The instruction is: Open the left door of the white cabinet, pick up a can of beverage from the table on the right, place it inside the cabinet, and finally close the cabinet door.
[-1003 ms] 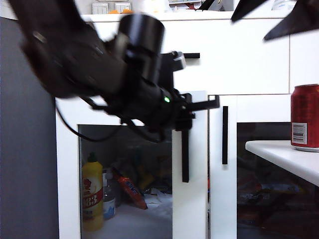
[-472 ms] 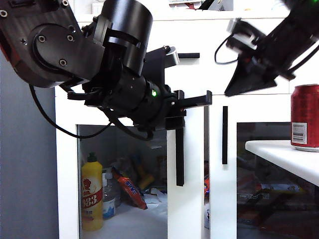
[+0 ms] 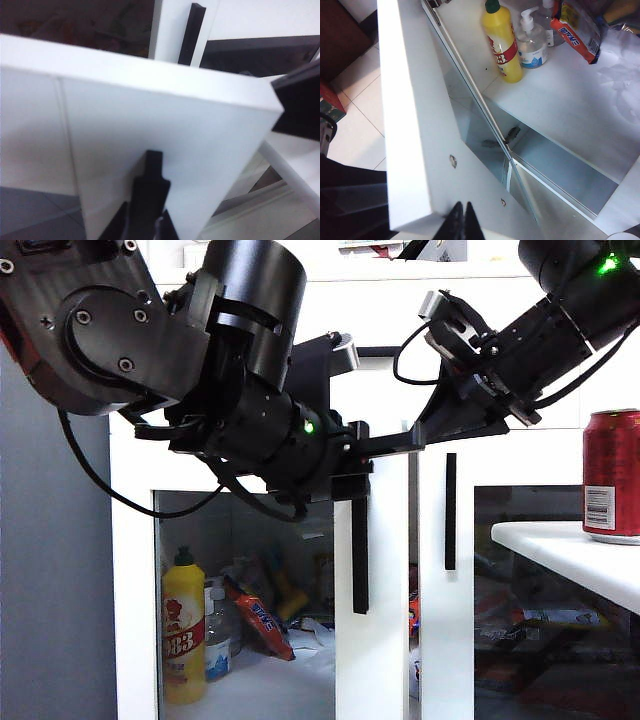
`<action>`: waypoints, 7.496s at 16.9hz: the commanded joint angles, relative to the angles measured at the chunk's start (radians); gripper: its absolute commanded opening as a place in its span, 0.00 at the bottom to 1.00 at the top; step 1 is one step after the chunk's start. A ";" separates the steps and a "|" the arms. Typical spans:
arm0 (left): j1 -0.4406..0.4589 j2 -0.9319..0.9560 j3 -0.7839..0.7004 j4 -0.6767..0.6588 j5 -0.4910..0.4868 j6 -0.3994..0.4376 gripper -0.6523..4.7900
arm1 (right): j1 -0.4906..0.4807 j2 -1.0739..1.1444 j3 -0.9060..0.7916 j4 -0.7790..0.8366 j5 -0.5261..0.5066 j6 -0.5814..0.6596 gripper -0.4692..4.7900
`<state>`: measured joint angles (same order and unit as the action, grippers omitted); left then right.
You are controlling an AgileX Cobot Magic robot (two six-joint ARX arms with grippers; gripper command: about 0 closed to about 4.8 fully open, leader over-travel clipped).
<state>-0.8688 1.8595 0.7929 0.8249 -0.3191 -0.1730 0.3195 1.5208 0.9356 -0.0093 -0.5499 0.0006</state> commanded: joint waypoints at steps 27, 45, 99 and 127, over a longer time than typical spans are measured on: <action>-0.019 -0.029 -0.001 -0.219 0.170 -0.022 1.00 | 0.065 0.046 0.014 -0.018 -0.107 0.079 0.08; -0.044 -0.998 -0.001 -1.235 0.230 -0.044 1.00 | 0.275 0.046 0.014 -0.058 -0.185 0.137 0.08; -0.041 -0.693 -0.001 -0.830 0.435 0.028 1.00 | -0.211 -0.287 -0.694 0.874 0.574 0.043 1.00; -0.040 -0.964 -0.001 -1.040 0.382 0.046 1.00 | 0.100 -0.290 -0.523 1.032 0.543 0.004 0.21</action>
<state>-0.9108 0.9283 0.7895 -0.1802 0.0669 -0.1303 0.3843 1.2564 0.3714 1.0107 -0.0002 0.0025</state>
